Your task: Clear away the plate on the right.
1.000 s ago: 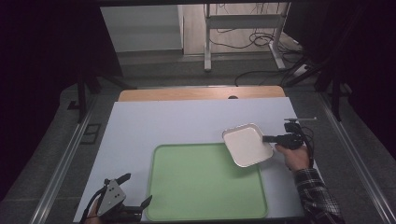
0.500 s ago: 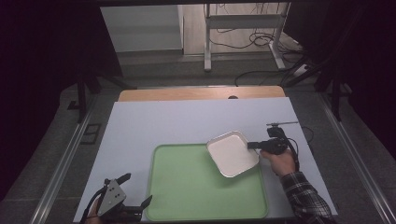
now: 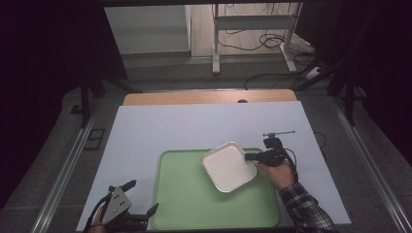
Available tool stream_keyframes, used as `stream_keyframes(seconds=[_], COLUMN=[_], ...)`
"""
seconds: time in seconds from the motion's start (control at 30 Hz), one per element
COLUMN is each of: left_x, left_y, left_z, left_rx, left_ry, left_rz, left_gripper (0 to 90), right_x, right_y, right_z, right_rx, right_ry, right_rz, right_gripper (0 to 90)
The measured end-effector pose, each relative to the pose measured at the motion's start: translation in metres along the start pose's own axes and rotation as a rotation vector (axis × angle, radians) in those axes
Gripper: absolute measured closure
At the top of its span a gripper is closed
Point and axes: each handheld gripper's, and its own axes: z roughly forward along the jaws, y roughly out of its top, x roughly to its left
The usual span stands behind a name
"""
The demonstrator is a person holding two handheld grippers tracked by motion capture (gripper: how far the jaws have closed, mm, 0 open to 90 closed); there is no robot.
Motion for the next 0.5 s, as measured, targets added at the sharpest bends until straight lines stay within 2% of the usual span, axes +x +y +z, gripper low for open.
stream_keyframes(seconds=[0.5], left_x=[0.0], left_y=[0.0], left_z=[0.0], left_rx=[0.002], left_ry=[0.001], left_rz=[0.004], left_gripper=[2.8], right_x=[0.02], right_y=[-0.006], right_z=[0.022], right_rx=[0.02], right_ry=[-0.066], right_rz=[-0.028], right_gripper=[88.6])
